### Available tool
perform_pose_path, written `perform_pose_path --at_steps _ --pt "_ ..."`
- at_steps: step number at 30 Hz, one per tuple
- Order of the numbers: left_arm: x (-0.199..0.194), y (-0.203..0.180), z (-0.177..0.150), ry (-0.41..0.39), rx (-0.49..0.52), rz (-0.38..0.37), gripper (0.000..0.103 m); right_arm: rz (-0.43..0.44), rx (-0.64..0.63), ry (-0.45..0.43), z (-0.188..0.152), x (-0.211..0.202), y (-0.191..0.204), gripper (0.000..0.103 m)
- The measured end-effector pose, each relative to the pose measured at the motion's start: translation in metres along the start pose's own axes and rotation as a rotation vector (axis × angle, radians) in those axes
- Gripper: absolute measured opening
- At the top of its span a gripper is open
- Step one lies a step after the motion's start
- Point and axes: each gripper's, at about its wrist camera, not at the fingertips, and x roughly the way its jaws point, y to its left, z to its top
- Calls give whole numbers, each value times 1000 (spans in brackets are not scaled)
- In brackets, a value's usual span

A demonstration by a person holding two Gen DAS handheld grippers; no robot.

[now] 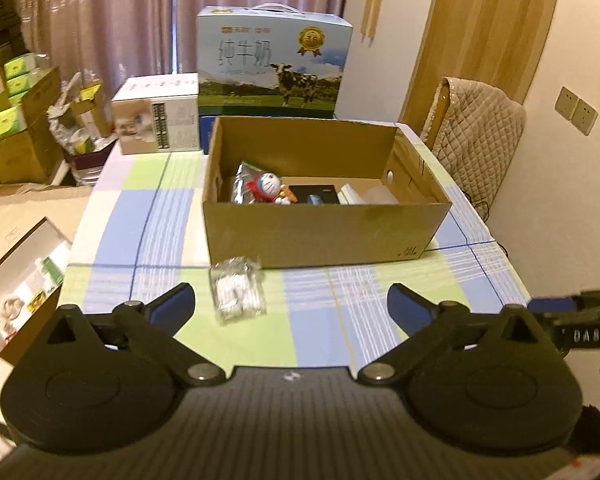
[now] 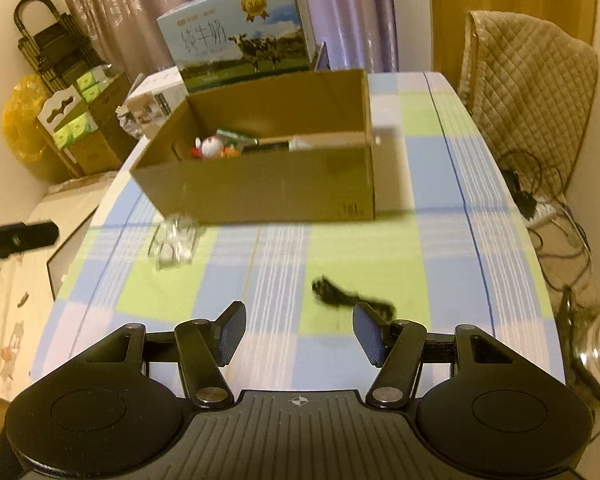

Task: Organize objects
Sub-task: 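Withdraw both tools from the box back over the table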

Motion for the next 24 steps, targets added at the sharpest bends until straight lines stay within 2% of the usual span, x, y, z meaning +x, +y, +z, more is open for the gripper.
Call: perform_pose_path --at_steps 6,11,24 --pt "-28 -2 -32 -22 -11 25 102 -8 -15 7 -35 -18 4 57" --pt "-44 -5 -53 -22 -6 40 102 -10 -26 5 -51 -30 7 57" --pt "-56 -14 -82 1 0 38 102 -3 -25 -6 -63 -41 10 57"
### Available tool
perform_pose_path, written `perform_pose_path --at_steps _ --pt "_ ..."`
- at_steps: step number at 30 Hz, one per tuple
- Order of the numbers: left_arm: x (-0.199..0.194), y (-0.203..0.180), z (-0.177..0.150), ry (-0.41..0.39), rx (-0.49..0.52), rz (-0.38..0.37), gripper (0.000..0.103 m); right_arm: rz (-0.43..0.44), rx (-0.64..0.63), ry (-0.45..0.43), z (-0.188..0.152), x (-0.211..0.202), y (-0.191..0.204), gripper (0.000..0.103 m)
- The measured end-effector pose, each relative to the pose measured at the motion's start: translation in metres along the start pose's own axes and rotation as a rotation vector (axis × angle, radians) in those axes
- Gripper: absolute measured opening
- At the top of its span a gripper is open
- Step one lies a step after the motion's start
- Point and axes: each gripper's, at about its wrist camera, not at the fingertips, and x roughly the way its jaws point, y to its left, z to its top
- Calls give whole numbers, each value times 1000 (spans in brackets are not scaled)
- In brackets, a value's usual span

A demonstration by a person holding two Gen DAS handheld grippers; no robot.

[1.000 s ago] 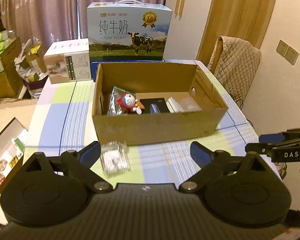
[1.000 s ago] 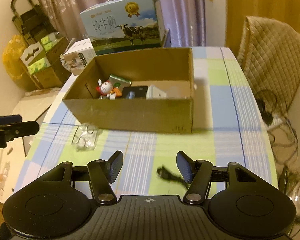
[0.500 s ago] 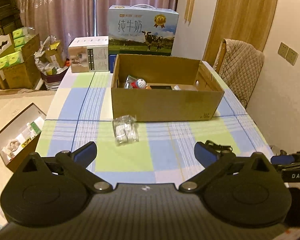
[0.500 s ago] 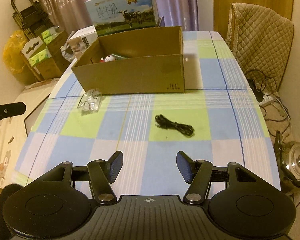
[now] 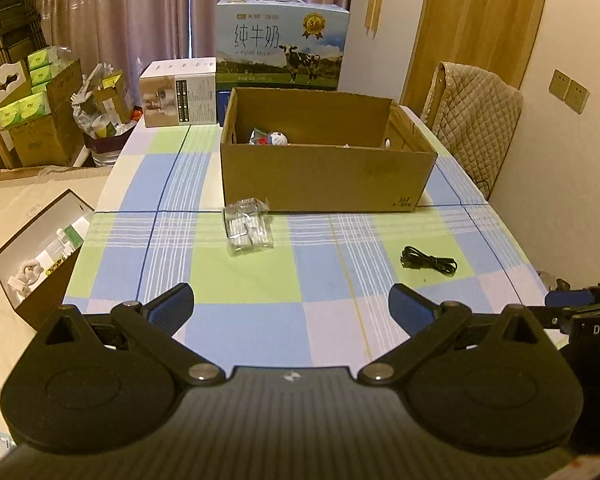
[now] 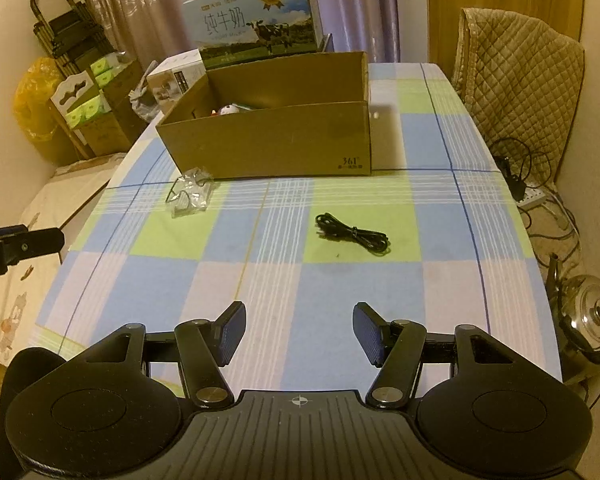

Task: Organize objects
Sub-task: 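Withdraw both tools from the box back over the table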

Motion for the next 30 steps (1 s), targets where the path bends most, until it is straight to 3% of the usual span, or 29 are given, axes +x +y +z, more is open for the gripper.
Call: perform_pose_path --at_steps 30 --pt "21 -7 -6 46 5 -8 102 6 18 9 4 14 -12 57"
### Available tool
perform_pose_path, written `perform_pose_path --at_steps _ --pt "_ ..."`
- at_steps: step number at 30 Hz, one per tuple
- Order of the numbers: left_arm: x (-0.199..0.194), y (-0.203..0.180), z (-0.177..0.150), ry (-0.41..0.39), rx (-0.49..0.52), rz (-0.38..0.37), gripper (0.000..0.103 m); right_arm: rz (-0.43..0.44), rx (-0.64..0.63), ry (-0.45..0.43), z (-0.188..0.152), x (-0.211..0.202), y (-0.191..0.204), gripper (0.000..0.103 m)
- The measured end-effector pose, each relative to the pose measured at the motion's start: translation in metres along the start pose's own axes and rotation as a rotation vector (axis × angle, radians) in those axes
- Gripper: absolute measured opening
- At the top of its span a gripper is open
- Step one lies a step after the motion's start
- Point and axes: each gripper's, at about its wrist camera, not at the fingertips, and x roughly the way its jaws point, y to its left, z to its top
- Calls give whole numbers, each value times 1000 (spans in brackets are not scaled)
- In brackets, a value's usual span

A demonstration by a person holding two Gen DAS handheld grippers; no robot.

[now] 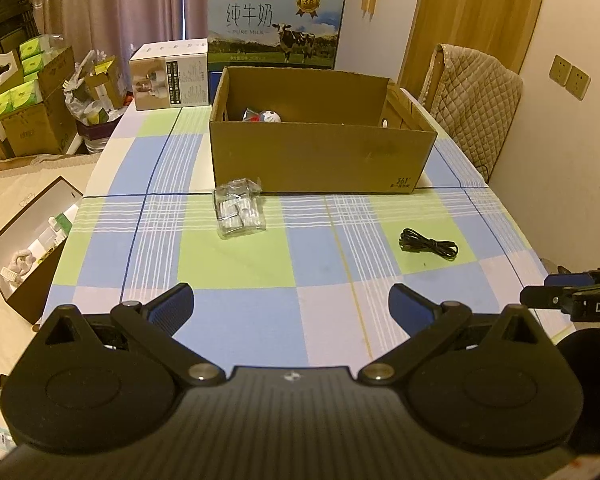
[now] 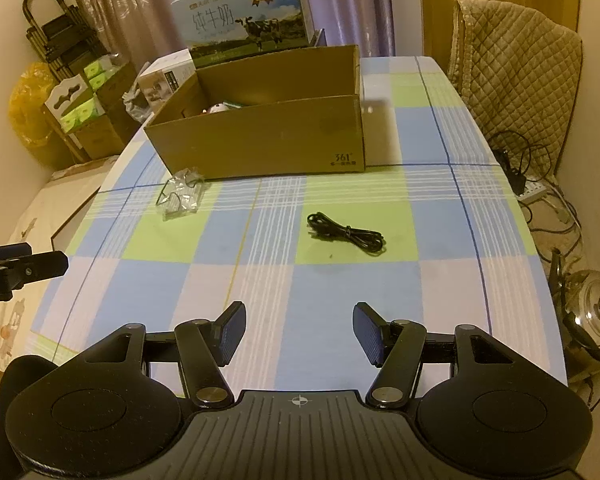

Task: Organize objects
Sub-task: 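Withdraw both tools from the box back over the table, then move the right tool down to the black cable and close on it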

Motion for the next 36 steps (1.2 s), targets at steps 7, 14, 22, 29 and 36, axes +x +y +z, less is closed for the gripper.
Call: perform_pose_path --at_steps 7,14,22,29,36 --pt "8 0 1 11 2 0 102 1 -7 1 7 6 -2 57" --pt "20 3 4 27 3 -2 102 6 -81 24 19 25 -8 57" --pt "44 14 14 45 8 6 102 22 -318 59 44 54 -20 57" --pt "73 17 31 57 44 23 102 49 -550 118 64 93 -26 56" --pt "108 21 40 90 51 8 102 118 -637 211 71 148 -29 39"
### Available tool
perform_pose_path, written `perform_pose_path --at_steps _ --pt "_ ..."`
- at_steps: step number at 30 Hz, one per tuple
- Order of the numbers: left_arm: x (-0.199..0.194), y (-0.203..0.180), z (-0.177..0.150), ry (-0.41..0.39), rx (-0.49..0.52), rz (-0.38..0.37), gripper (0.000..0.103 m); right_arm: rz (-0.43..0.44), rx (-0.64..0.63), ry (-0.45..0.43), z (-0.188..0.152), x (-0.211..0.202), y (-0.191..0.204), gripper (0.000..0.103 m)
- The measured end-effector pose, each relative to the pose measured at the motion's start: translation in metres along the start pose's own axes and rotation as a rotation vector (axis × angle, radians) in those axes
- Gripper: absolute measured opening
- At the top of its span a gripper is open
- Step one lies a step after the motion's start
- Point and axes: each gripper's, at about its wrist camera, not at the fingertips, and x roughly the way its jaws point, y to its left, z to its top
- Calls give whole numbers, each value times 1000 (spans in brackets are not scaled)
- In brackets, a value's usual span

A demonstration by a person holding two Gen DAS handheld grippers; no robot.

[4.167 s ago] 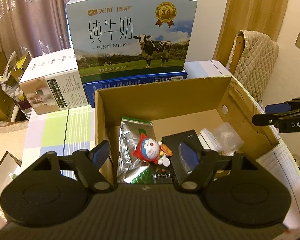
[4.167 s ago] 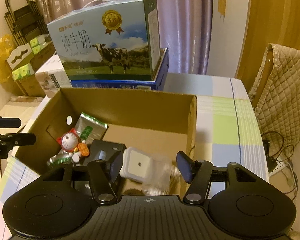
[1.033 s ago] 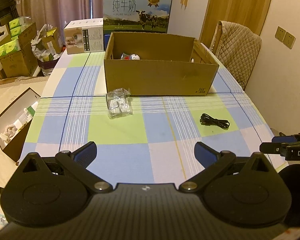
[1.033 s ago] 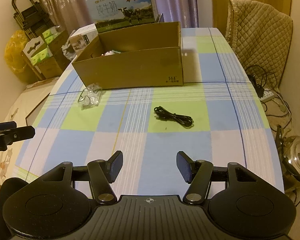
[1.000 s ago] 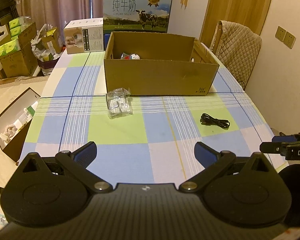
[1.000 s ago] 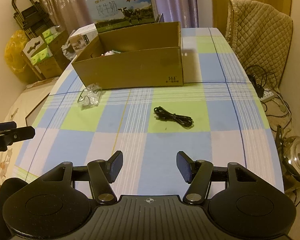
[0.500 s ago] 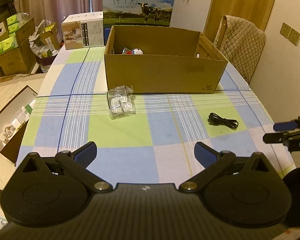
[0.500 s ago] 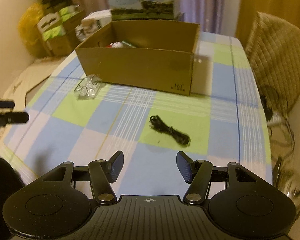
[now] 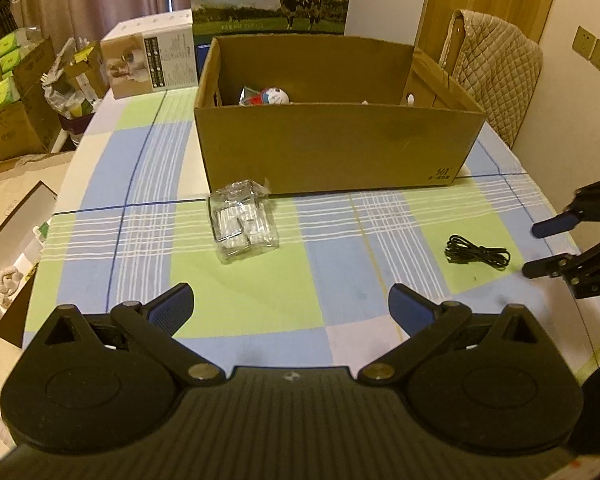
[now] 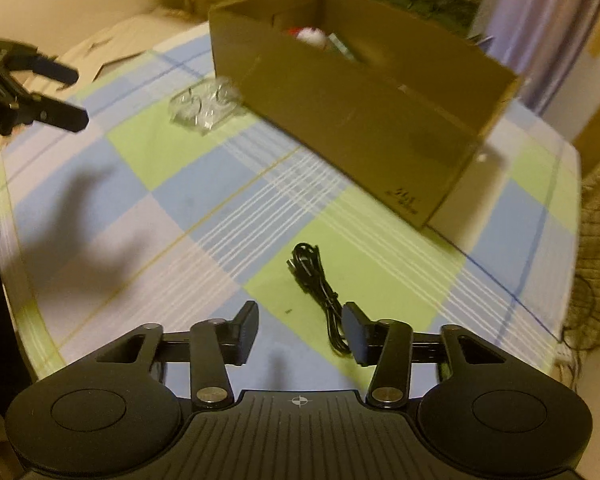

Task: Organize objects
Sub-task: 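Move the right tool down to the black cable and close on it, then grasp the clear plastic package with the left tool while the right tool holds the cable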

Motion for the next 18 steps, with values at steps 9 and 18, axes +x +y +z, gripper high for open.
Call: perform_pose_path --at_steps 9,18 --pt "34 9 5 41 0 8 102 -8 -53 68 11 45 -16 29" --pt "45 13 7 43 -1 1 102 -7 -52 110 12 62 -17 15"
